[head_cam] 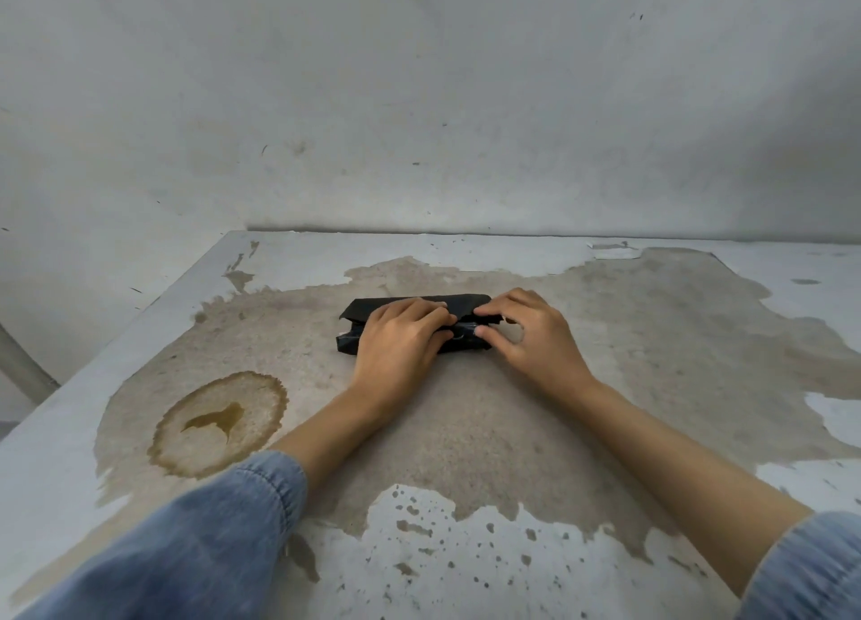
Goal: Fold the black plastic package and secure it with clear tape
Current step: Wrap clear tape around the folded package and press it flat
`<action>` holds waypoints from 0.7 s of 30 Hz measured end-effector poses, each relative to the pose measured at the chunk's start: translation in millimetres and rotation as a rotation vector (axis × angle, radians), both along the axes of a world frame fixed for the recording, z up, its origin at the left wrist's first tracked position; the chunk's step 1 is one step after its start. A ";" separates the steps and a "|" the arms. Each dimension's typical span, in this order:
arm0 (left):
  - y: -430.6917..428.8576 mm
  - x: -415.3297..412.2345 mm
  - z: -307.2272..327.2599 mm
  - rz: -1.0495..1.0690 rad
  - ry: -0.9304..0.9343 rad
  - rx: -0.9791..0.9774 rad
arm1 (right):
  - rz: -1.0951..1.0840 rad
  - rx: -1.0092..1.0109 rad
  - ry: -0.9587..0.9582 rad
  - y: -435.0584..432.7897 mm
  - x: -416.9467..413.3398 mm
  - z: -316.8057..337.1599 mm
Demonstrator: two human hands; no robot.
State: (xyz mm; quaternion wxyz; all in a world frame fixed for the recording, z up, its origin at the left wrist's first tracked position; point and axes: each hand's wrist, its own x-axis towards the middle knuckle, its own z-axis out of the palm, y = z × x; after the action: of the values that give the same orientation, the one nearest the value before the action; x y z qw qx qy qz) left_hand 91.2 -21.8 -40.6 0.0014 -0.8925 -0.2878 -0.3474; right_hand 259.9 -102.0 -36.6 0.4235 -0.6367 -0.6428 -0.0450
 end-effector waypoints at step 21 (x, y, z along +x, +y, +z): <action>-22.3 71.9 5.0 -0.065 0.020 -0.100 | -0.395 -0.262 0.286 -57.9 105.4 2.1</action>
State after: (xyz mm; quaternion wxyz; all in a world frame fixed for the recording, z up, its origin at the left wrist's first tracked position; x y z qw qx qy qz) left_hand 163.0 -44.1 -35.6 -0.0518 -0.9036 -0.2758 -0.3235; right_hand 365.4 -159.9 -34.5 0.4068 -0.7990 -0.4403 0.0472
